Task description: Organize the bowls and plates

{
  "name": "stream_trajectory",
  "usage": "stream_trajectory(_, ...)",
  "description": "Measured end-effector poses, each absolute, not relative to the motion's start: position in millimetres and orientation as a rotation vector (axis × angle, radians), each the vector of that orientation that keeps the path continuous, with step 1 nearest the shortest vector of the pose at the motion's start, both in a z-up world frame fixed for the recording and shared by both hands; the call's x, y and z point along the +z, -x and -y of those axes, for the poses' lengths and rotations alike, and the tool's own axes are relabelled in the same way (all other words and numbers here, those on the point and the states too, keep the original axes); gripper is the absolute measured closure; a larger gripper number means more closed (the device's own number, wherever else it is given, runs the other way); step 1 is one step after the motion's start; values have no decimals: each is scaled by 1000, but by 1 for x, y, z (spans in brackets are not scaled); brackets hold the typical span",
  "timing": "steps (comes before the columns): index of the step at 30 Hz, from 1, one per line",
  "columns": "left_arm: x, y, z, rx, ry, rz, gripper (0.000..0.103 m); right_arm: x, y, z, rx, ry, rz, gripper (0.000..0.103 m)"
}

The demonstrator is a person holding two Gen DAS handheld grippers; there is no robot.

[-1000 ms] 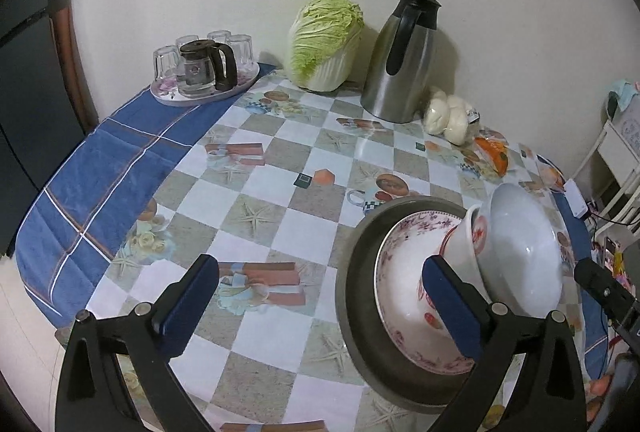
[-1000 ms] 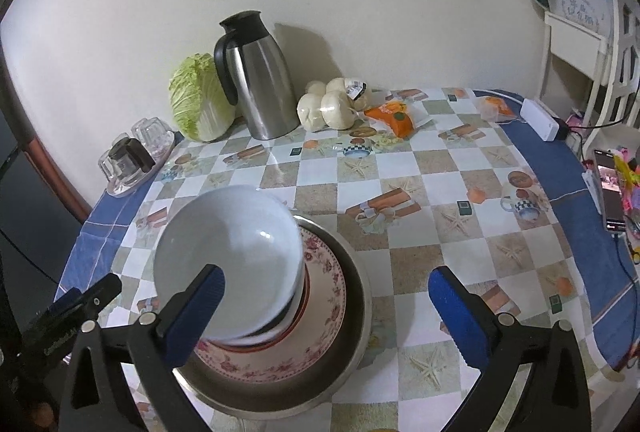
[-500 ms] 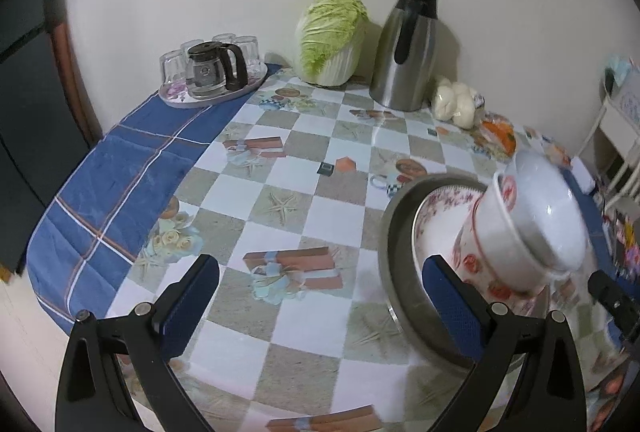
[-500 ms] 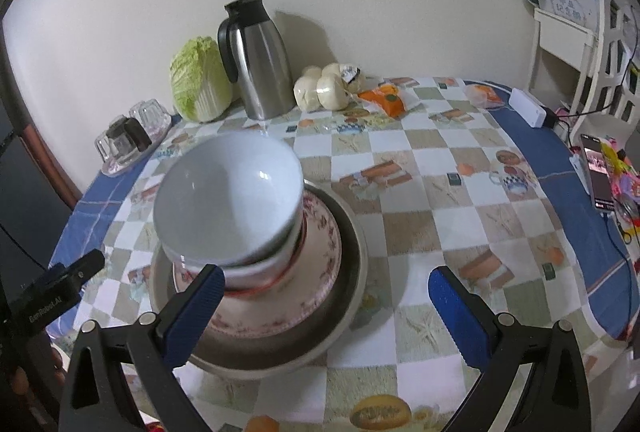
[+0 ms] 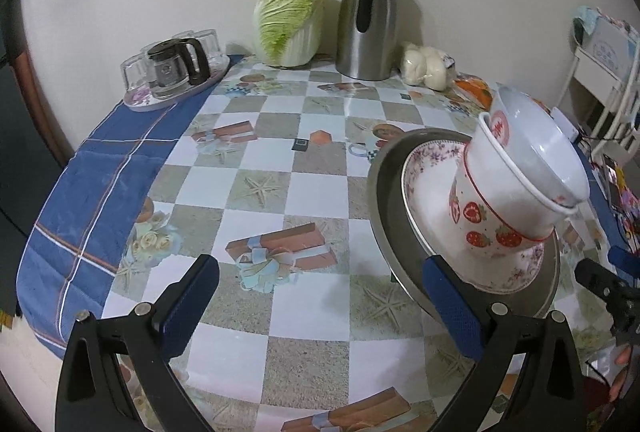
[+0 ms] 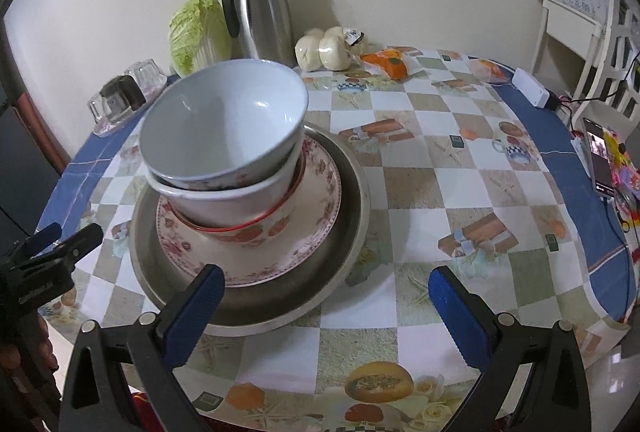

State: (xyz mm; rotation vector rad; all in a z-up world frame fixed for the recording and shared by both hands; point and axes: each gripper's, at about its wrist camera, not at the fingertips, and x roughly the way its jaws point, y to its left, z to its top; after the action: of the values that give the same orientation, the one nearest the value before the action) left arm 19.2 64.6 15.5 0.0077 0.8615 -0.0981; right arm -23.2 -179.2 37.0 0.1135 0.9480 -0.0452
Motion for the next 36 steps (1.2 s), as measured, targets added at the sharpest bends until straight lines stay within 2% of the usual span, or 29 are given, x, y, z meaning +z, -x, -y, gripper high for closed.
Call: stream_trajectory(36, -6, -26, -54, -187, -16, -873, 2, 15, 11, 175, -45, -67, -1022, 0)
